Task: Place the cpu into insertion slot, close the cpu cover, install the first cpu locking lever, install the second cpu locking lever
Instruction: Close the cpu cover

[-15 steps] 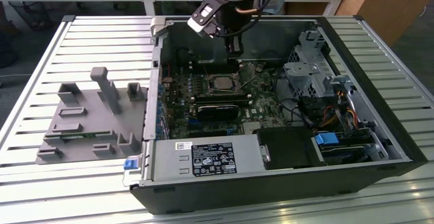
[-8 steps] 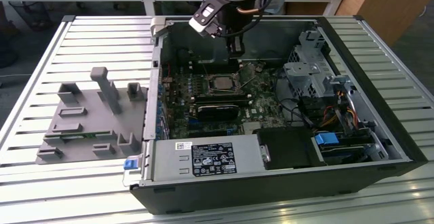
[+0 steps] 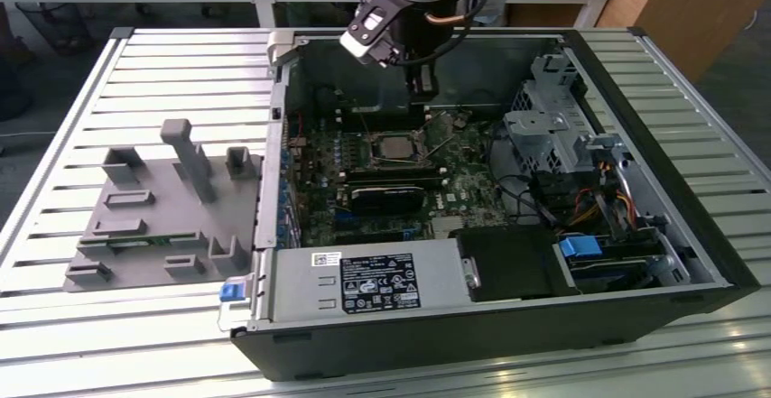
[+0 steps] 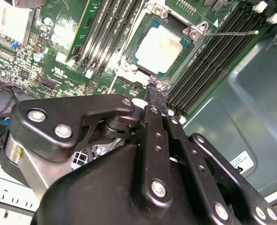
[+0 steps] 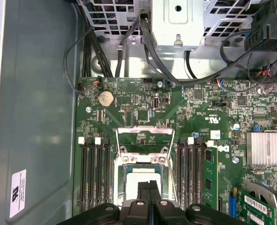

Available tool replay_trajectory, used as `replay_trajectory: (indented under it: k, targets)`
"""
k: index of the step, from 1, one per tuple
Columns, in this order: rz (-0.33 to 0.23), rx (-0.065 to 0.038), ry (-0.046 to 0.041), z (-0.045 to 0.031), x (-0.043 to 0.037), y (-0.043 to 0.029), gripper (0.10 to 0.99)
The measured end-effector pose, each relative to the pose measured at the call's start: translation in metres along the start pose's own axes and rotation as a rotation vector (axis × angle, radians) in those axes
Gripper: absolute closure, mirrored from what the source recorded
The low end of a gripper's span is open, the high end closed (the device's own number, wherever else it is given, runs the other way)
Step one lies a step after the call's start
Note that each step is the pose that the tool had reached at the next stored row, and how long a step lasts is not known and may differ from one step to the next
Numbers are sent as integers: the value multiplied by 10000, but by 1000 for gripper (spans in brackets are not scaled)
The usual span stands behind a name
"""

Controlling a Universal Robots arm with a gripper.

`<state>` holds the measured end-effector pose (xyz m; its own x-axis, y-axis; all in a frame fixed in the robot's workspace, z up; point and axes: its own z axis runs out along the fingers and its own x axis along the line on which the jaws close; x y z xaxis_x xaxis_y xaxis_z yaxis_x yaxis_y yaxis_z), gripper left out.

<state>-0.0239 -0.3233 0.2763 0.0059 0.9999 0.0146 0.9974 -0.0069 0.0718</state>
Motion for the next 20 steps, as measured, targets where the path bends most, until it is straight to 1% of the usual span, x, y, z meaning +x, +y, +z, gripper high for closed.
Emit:
replay_trajectory:
  k: [11,20]
  targets:
    - [1,2,0,4,0,50,980]
    - [0,2,0,6,0,77,980]
